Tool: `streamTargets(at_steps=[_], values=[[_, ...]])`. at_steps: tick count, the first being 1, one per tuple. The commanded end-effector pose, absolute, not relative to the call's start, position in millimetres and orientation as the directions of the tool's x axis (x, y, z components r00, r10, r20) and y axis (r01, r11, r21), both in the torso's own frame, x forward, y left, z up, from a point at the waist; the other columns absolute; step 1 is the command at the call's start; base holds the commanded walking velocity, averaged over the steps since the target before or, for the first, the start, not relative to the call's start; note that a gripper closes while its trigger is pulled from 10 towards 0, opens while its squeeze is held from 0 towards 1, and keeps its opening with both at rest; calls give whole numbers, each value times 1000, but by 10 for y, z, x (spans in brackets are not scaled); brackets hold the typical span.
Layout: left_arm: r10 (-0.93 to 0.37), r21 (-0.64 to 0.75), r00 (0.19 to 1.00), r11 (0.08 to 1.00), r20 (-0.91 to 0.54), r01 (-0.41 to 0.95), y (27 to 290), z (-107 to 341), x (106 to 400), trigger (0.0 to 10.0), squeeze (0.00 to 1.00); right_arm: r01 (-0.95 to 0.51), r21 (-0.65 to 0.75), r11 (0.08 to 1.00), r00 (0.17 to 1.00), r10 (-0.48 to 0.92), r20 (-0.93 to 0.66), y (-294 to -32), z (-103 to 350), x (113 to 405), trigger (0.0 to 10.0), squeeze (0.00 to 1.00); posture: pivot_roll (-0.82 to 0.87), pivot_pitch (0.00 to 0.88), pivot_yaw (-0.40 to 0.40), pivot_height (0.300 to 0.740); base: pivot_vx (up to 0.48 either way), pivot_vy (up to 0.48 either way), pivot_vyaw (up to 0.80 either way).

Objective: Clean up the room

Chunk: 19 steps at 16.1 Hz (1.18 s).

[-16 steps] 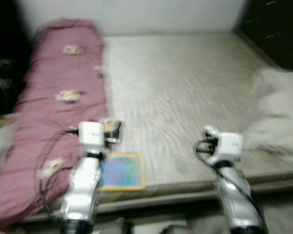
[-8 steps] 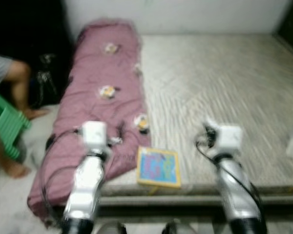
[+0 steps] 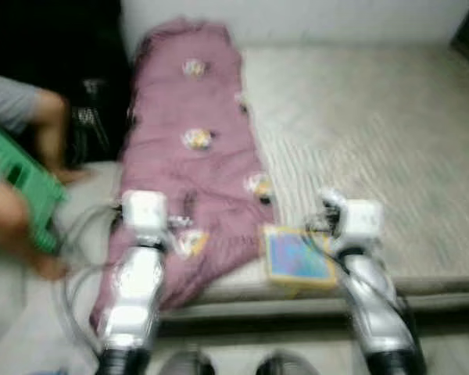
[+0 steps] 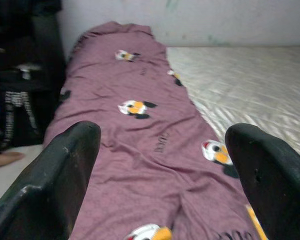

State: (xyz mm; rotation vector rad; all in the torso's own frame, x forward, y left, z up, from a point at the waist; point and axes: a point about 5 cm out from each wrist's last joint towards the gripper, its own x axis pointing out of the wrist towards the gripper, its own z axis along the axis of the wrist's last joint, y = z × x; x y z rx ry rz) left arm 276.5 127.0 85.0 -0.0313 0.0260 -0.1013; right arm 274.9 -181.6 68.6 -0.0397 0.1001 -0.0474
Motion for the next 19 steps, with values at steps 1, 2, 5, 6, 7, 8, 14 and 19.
streamTargets(at_steps=[1, 2, 5, 6, 7, 8, 14, 19], values=[[-89, -18, 996, 996, -26, 88, 1339, 851, 2770, 10000, 0, 54, -95, 994, 996, -61, -72, -1780, 727, 2777, 10000, 0, -32, 60, -3, 740, 0, 480, 0], [-94, -25, 995, 995, -27, 94, 1332, 850, 2766, 10000, 0, 49, -145, 988, 997, -58, -55, -1769, 736, 2789, 10000, 0, -31, 60, -9, 740, 0, 480, 0], [-83, -10, 996, 996, -16, 83, 1341, 857, 2764, 10000, 0, 26, -169, 985, 998, -34, -44, -1724, 734, 2779, 10000, 0, -30, 61, -11, 740, 0, 480, 0], [-74, -3, 997, 997, -22, 74, 1351, 848, 2756, 10000, 0, 23, -150, 988, 996, -36, -83, -1720, 700, 2768, 10000, 0, -28, 61, -13, 740, 0, 240, 0], [-81, 8, 997, 997, -15, 81, 1354, 847, 2746, 10000, 0, -19, -146, 989, 998, 10, -67, -1685, 717, 2740, 10000, 0, -26, 61, -9, 740, 0, 0, 0], [-79, 9, 997, 997, -16, 79, 1357, 845, 2745, 10000, 0, -23, -127, 992, 998, 15, -61, -1680, 722, 2737, 10000, 0, -26, 61, -8, 740, 0, 0, 0], [-28, 103, 1000, 994, -8, 29, 1512, 830, 2692, 10000, 0, -18, -117, 993, 999, 13, -51, -1668, 743, 2767, 10000, 0, -20, 56, 1, 740, 0, 0, 800], [36, 140, 998, 990, -60, -27, 1749, 681, 2532, 10000, 0, -6, -102, 995, 998, 0, -58, -1705, 701, 2709, 10000, 0, 3, 44, -6, 740, 0, 0, 800]])
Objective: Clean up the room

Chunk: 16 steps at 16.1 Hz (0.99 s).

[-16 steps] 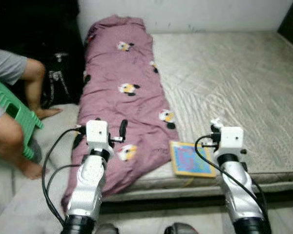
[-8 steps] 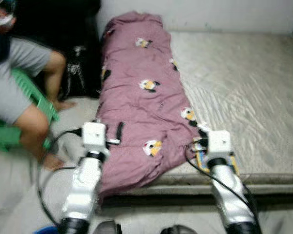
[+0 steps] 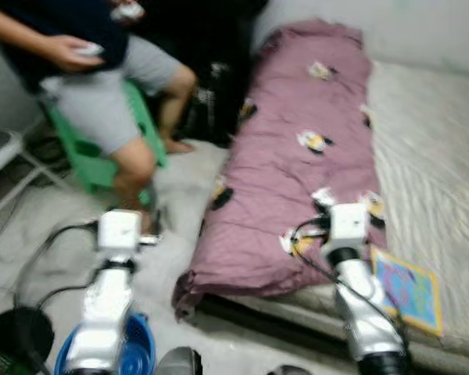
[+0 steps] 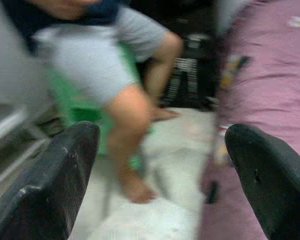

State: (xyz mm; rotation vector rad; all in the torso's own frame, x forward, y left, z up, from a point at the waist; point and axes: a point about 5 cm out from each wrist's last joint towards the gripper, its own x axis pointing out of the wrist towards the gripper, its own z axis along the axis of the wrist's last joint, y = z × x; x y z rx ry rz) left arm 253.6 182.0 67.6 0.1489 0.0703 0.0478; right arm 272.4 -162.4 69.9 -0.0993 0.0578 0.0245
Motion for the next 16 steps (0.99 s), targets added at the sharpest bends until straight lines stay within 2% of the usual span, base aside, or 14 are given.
streamTargets(at_steps=[1, 5, 7, 10, 13, 14, 16], values=[[56, 150, 996, 988, -69, -45, 1782, 640, 2480, 10000, 0, -9, -102, 995, 998, 3, -63, -1706, 684, 2704, 10000, 0, 15, 37, -15, 740, 0, 0, 800], [115, 159, 989, 982, -87, -100, 1890, 577, 2331, 10000, 0, -19, -108, 994, 997, 11, -75, -1728, 644, 2649, 10000, 0, 40, 19, -29, 740, 0, 0, 800], [150, 168, 985, 977, -85, -134, 1946, 565, 2267, 10000, 0, -28, -106, 994, 993, 16, -116, -1776, 561, 2601, 10000, 0, 91, 11, -70, 740, 0, 0, 800], [249, 154, 967, 959, -58, -238, 2026, 598, 2193, 10000, 0, -122, -98, 988, 986, 109, -123, -1622, 577, 2758, 10000, 0, 157, 10, -141, 740, 0, 0, 521], [253, 155, 965, 958, -66, -241, 2007, 567, 2133, 10000, 0, -160, -103, 982, 982, 147, -116, -1531, 607, 2817, 10000, 0, 157, 14, -143, 740, 0, 0, 0], [240, 156, 968, 961, -71, -227, 1985, 554, 2157, 10000, 0, -149, -107, 983, 984, 138, -110, -1549, 609, 2806, 10000, 0, 133, 16, -122, 740, 0, 0, 0], [211, 161, 975, 967, -72, -198, 1944, 562, 2230, 10000, 0, -122, -118, 986, 988, 109, -108, -1619, 591, 2766, 10000, 0, 103, 17, -97, 740, 0, 0, 688]])
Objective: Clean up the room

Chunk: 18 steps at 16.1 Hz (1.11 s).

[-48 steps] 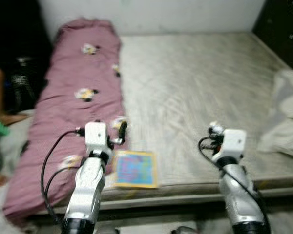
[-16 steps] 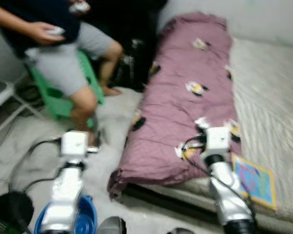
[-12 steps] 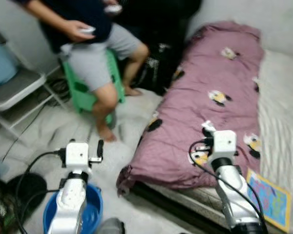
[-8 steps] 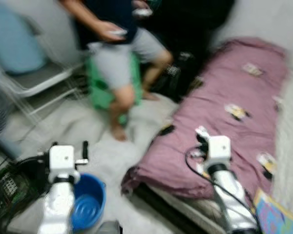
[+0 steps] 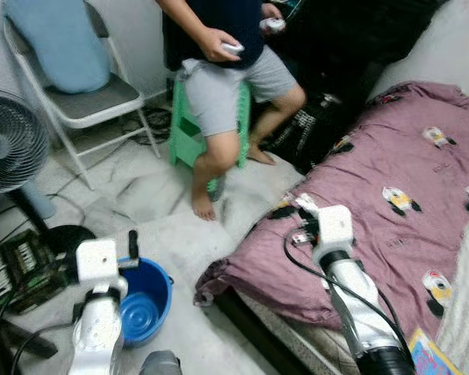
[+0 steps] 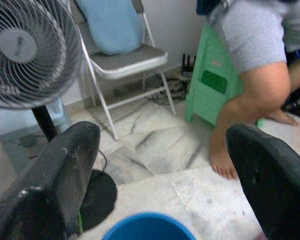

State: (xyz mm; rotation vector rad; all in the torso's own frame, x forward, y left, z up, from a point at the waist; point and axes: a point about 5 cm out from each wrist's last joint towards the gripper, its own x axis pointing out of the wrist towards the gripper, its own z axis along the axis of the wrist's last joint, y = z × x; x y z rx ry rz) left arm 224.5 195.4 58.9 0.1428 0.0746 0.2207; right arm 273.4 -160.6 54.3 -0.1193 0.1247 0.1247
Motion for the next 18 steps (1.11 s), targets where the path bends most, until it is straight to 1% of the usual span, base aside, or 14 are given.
streamTargets(at_steps=[1, 4, 7, 18], values=[[188, 161, 980, 971, -71, -174, 1922, 566, 2273, 10000, 0, -114, -117, 986, 989, 102, -105, -1632, 587, 2754, 10000, 0, 79, 16, -79, 740, 0, 0, 800], [153, 155, 986, 978, -71, -140, 1846, 575, 2360, 10000, 0, -95, -135, 986, 993, 85, -78, -1663, 647, 2778, 10000, 0, 46, 20, -61, 740, 0, 0, 800], [141, 147, 988, 981, -67, -130, 1805, 583, 2387, 10000, 0, -89, -135, 987, 994, 80, -74, -1686, 670, 2798, 10000, 0, 38, 26, -58, 740, 0, 0, 800], [100, 128, 993, 988, -63, -91, 1728, 595, 2474, 10000, 0, -84, -137, 987, 995, 75, -67, -1665, 663, 2771, 10000, 0, 14, 37, -44, 740, 0, 0, 800]])
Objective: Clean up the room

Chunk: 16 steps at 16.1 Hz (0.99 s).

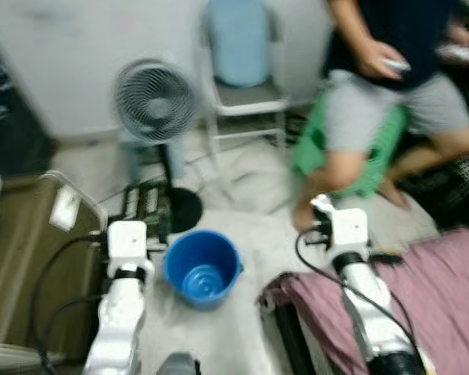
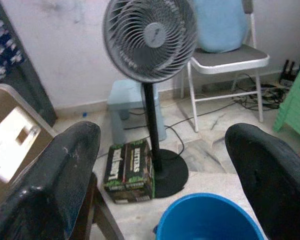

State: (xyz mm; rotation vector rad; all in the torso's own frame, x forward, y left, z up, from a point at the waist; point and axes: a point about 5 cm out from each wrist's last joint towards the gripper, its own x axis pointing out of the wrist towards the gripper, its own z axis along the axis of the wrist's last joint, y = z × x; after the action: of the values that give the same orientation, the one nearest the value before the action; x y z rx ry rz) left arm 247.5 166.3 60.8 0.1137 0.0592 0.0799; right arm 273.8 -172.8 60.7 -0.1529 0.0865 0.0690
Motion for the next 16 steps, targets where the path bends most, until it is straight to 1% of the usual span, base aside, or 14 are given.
streamTargets(at_steps=[1, 16], values=[[101, 122, 993, 988, -62, -92, 1724, 597, 2482, 10000, 0, -84, -138, 987, 995, 75, -65, -1669, 672, 2781, 10000, 0, 14, 36, -46, 740, 0, 0, 800], [87, 101, 995, 992, -58, -81, 1705, 610, 2524, 10000, 0, -85, -140, 986, 995, 76, -67, -1668, 672, 2784, 10000, 0, 13, 43, -46, 740, 0, 0, 800]])
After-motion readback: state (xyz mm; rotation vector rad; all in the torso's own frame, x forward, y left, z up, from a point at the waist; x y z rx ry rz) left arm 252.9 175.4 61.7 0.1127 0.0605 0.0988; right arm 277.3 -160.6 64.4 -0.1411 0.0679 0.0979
